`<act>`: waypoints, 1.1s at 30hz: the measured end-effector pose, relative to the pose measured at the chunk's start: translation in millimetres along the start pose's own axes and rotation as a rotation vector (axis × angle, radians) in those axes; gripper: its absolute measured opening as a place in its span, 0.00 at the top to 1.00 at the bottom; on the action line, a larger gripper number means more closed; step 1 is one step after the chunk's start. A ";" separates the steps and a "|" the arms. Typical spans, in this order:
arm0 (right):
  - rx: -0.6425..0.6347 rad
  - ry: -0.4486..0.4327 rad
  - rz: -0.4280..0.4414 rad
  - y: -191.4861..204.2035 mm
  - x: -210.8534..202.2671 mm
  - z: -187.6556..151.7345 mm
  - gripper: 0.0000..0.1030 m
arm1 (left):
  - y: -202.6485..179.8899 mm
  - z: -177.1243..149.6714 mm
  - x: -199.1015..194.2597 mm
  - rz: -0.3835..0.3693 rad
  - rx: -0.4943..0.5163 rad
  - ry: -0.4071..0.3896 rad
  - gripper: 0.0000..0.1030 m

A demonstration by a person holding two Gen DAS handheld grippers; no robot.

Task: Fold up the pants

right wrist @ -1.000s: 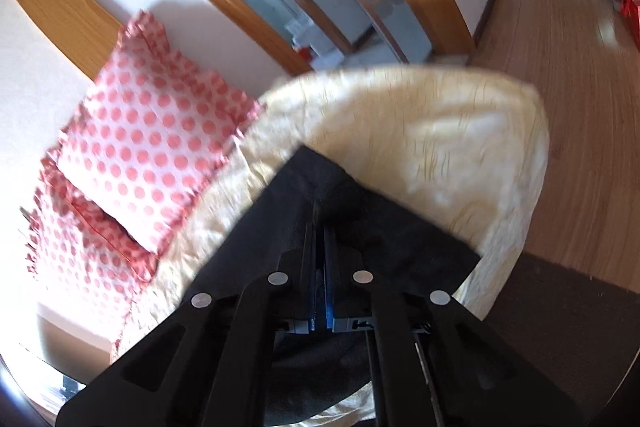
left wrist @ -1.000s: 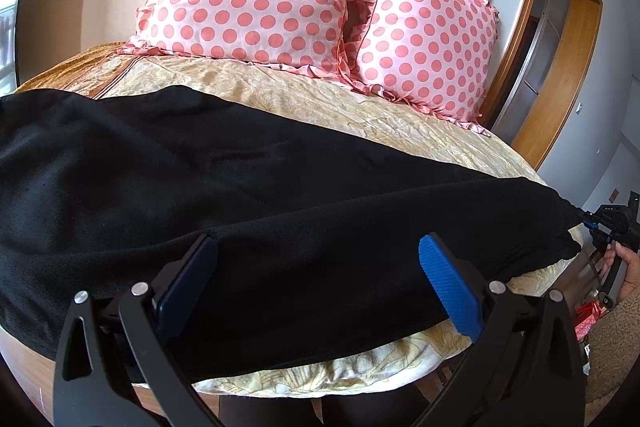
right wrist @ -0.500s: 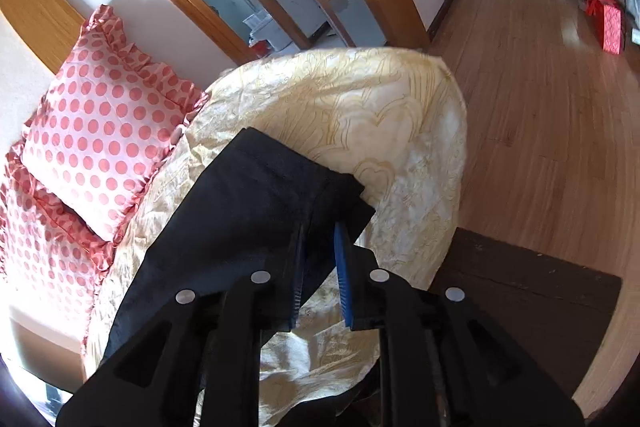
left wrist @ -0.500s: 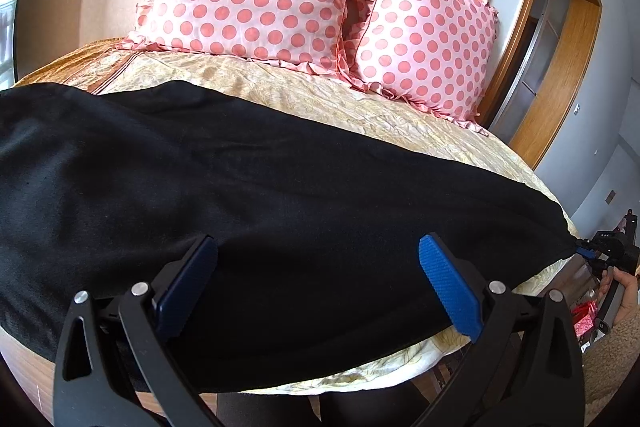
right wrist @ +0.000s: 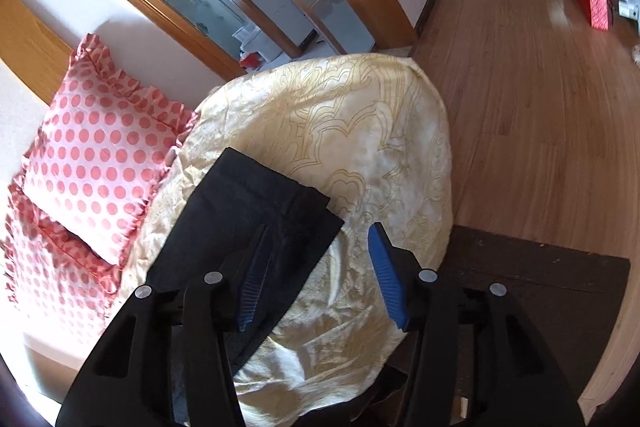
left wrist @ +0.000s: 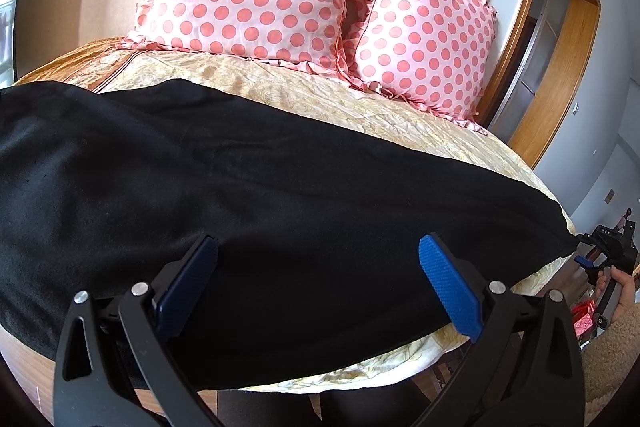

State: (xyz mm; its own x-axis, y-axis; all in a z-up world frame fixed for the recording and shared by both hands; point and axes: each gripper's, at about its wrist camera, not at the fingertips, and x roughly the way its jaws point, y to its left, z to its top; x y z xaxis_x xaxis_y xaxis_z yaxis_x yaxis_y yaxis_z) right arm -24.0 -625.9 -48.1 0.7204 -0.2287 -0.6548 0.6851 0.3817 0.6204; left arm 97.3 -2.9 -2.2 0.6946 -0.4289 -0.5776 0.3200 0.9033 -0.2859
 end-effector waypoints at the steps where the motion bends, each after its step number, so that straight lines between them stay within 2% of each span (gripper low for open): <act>1: 0.003 0.012 0.001 0.5 3.0 -0.3 0.49 | 0.0 0.0 0.0 0.001 0.000 0.000 0.02; 4: -0.028 0.016 -0.004 5.7 6.1 -3.6 0.55 | 0.7 -1.9 -0.4 0.003 -0.001 -0.001 0.02; 12: -0.128 -0.040 -0.067 13.1 -2.8 -11.0 0.86 | 4.1 -3.1 -2.5 0.012 -0.007 0.002 0.02; 14: -0.191 -0.073 -0.102 24.0 -7.9 -14.0 0.87 | 4.3 -2.8 -2.7 0.012 -0.007 0.001 0.02; 18: -0.235 -0.093 -0.076 35.0 -9.3 -14.1 0.87 | 4.2 -2.9 -2.7 0.012 -0.005 0.003 0.02; 22: -0.128 -0.027 -0.018 21.6 2.5 -5.6 0.87 | 4.4 -3.2 -3.4 0.011 0.003 0.007 0.02; 26: -0.040 0.001 0.027 7.2 8.1 -2.4 0.87 | 4.1 -3.3 -2.8 0.014 0.001 0.010 0.02; 33: 0.020 0.018 0.069 -0.4 9.1 -0.5 0.86 | 3.3 -3.2 -1.6 0.015 0.005 0.014 0.02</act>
State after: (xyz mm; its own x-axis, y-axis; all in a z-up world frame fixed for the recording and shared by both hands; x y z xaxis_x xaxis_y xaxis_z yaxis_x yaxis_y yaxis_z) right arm -17.7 -627.7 -54.5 0.7638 -0.1860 -0.6180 0.6362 0.3780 0.6726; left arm 95.2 0.6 -4.6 0.6902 -0.4156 -0.5924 0.3128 0.9096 -0.2736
